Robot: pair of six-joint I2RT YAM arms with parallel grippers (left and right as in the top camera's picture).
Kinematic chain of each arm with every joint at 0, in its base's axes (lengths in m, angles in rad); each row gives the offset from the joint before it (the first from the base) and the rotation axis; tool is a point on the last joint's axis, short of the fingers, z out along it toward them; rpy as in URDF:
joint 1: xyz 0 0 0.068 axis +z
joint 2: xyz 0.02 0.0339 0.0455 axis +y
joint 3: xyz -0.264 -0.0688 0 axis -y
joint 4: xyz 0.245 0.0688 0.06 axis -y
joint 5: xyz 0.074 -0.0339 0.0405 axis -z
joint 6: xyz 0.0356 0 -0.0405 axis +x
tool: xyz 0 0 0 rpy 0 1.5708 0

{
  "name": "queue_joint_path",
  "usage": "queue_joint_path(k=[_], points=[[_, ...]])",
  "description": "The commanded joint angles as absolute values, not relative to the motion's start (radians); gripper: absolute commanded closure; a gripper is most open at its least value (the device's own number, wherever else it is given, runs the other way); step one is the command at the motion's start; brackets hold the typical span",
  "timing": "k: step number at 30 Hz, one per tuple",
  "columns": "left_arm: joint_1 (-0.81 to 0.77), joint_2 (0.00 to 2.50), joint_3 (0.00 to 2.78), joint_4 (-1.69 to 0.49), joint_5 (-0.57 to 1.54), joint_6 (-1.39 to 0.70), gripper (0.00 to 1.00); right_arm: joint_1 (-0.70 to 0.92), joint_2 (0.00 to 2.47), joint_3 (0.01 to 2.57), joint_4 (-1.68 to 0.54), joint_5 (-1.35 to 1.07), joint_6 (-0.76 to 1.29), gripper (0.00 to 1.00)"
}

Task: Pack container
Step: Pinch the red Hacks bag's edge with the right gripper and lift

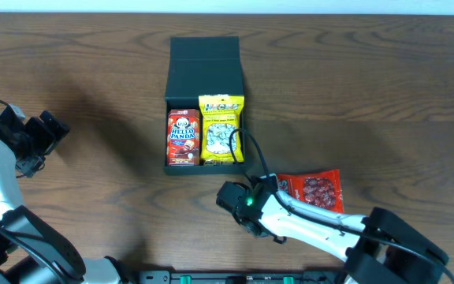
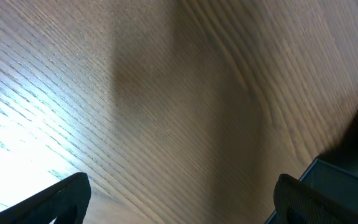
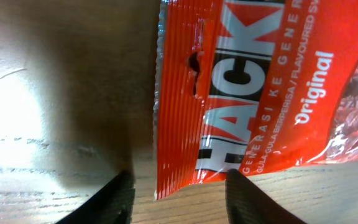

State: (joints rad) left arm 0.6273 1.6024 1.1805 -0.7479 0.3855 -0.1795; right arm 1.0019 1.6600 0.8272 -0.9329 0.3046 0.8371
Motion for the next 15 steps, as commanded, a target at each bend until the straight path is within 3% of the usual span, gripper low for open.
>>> queue_joint_path(k=[1,6,15], points=[[0.628,1.588,1.201,-0.749,0.386,-0.169,0.05,0.98,1.657,0.821,-0.923,0.341,0.86,0.69],[0.628,1.588,1.201,-0.749,0.386,-0.169,0.05,0.946,1.661,0.821,-0.905,0.348,0.86,0.98],[0.628,1.588,1.201,-0.749,0.386,-0.169,0.05,0.888,1.661,0.866,-0.909,0.378,0.859,0.99]])
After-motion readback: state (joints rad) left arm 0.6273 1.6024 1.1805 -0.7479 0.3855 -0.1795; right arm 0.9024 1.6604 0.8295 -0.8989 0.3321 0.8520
